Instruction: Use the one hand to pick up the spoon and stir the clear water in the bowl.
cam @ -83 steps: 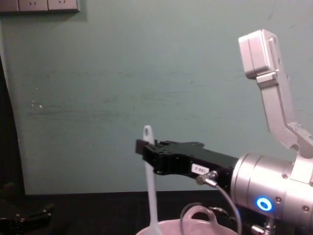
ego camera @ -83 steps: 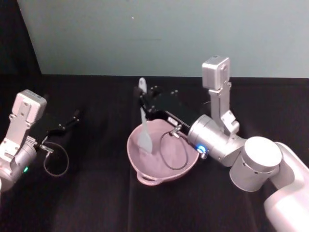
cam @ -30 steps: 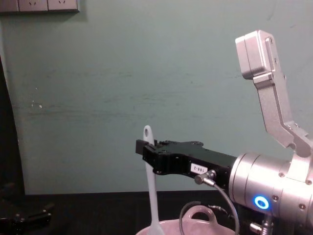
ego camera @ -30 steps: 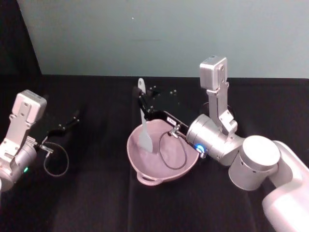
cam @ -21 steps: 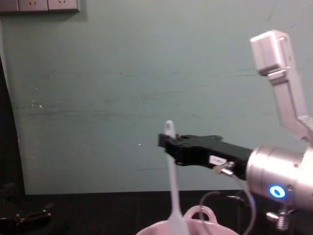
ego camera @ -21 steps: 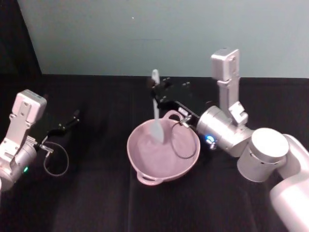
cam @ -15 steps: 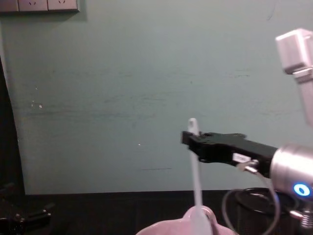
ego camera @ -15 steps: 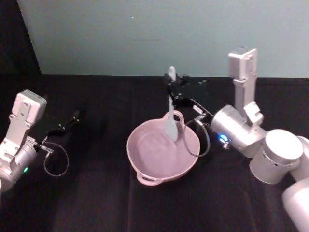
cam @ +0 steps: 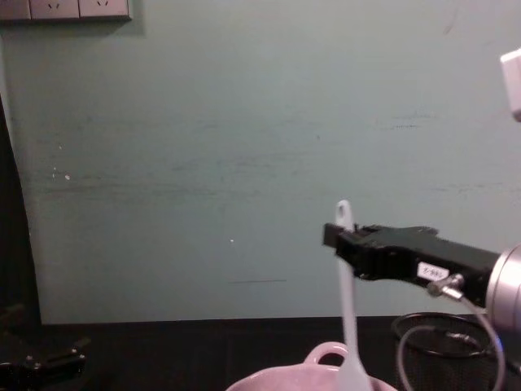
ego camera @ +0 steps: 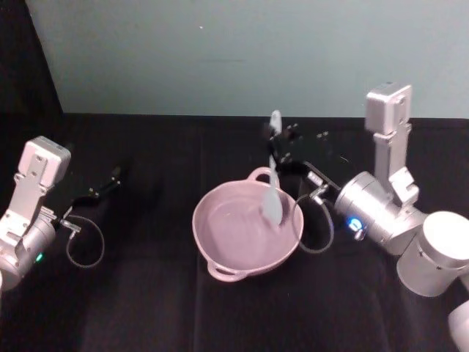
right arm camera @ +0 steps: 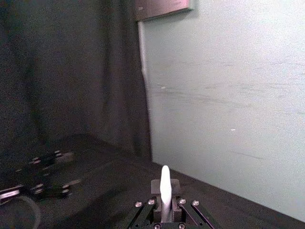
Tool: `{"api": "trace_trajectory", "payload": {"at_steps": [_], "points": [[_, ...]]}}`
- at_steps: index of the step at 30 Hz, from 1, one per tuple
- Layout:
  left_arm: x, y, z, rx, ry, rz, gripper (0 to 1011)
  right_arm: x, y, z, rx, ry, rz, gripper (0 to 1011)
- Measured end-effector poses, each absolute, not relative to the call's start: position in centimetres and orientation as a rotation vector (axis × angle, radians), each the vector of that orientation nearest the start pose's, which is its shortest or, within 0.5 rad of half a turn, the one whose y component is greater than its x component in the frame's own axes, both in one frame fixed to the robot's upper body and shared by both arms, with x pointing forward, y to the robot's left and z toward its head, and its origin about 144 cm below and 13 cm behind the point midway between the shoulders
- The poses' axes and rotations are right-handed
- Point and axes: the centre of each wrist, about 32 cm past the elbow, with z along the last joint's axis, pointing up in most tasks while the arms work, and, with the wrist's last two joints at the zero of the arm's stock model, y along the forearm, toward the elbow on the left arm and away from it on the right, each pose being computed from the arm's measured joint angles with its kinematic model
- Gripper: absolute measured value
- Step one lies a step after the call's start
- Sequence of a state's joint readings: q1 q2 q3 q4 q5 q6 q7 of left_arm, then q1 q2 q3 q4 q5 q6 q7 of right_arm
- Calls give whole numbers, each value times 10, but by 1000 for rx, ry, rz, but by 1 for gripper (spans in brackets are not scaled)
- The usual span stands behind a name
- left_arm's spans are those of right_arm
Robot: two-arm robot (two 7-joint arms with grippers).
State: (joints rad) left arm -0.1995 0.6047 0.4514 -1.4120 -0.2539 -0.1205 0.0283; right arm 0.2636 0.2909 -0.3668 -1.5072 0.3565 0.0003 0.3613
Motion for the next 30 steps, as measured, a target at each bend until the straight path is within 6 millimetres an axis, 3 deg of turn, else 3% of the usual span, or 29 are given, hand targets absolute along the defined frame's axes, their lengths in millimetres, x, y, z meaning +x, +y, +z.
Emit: {"api": "trace_trajectory", "payload": {"at_steps": [9,16,30], "points": [[489,310,1140,304,-285,1248,1011,503,-174,1192,54,-58,-757,120],[489,310,1140,304,-285,1248,1011,507,-156,1194,72,-60,-706,120],[489,310,1140,304,-285,1248,1011,538,-154,1184,115,-21,-749,120]]}}
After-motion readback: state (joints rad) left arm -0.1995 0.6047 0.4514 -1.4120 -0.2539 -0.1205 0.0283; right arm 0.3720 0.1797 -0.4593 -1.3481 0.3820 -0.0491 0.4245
